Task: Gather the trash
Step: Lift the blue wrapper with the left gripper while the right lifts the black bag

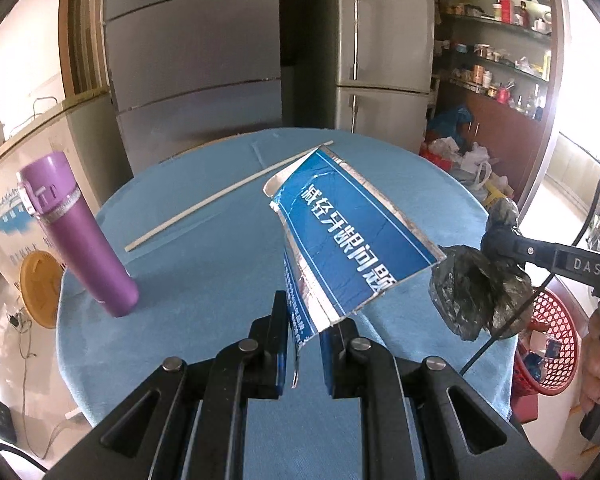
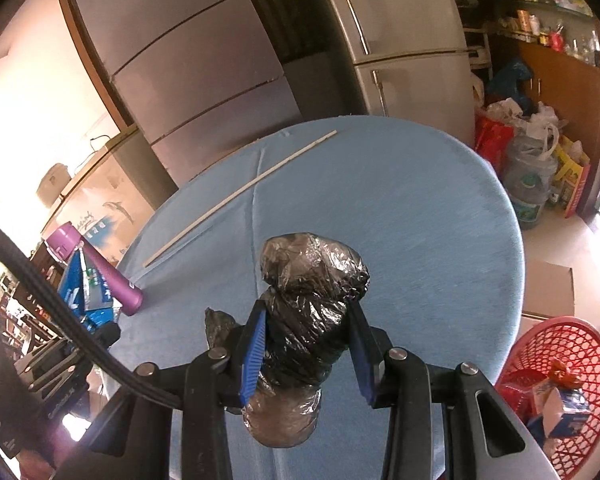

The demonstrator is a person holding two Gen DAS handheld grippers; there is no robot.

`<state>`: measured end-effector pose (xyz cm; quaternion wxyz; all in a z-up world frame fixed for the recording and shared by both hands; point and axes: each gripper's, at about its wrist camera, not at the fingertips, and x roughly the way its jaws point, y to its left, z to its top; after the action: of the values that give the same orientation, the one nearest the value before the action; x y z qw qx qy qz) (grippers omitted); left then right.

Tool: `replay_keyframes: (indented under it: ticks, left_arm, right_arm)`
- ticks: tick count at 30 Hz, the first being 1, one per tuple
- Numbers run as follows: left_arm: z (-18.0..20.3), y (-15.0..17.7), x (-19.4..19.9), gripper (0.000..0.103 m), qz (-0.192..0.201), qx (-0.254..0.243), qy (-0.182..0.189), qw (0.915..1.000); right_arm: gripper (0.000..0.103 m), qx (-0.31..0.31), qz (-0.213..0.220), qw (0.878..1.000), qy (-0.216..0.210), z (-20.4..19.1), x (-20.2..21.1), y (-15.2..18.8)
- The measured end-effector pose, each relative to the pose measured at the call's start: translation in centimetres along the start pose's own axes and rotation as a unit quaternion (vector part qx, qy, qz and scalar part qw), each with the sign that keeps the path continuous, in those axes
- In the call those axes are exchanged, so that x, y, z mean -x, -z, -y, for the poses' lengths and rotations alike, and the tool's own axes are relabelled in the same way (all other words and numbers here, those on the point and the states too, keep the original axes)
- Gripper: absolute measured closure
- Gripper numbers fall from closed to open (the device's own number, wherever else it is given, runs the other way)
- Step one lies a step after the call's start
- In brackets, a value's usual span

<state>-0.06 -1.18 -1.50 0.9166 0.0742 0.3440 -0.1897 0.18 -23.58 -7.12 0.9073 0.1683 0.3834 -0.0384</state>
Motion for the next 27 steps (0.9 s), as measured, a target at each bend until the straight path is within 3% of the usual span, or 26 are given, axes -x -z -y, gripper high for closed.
replay_keyframes:
  ticks: [12, 27]
  left_arm:
    - [0.7, 0.6, 1.3, 0.088, 0.017, -0.018, -0.009, 0.9996]
    - [2.7, 0.7, 1.8, 0.088, 0.016, -0.043, -0.011, 0.9989]
  right_arm:
    - [0.062, 0.02, -0.003, 1.0, -0.007, -1.6, -0.4, 0.0]
    - [0.062, -0.004, 0.012, 1.0, -0.011, -0.1, 0.5, 0.1]
